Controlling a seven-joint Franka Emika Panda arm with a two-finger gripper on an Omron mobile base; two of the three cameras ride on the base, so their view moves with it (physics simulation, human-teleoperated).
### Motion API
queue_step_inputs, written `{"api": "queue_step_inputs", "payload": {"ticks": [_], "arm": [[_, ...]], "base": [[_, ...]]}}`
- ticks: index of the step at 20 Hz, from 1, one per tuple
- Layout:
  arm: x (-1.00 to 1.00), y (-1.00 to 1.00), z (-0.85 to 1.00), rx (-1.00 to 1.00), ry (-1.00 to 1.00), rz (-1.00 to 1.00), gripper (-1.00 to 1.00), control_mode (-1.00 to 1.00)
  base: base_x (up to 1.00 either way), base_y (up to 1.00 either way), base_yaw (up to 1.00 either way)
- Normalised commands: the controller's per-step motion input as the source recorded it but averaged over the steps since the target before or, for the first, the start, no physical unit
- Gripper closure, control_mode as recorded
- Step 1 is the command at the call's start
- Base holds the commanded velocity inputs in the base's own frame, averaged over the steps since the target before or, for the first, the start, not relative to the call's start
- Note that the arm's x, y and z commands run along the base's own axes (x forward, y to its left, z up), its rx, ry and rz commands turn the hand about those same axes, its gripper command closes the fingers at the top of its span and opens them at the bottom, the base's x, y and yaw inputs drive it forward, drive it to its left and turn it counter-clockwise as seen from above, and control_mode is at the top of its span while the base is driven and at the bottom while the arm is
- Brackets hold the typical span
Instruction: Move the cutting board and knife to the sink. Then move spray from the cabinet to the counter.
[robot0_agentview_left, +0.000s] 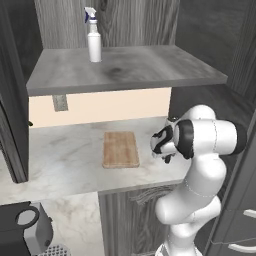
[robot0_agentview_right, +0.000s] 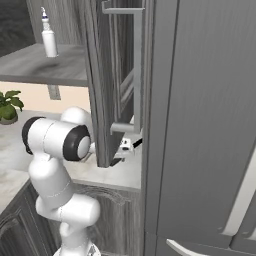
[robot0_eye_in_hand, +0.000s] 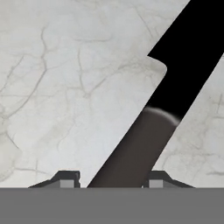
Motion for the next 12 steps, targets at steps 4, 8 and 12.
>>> {"api": "queue_step_inputs", "payload": {"ticks": [4,8,12], "arm": [[0.0,0.0,0.37,0.01,0.01,-0.02,1.0,-1.0],[-0.22,0.0,0.73,0.04,0.0,0.0,1.0,-1.0],[-0.53,0.09,0.75,0.0,0.0,0.0,1.0,-1.0]], "base": [[0.0,0.0,0.0],[0.0,0.0,0.0],[0.0,0.0,0.0]]}}
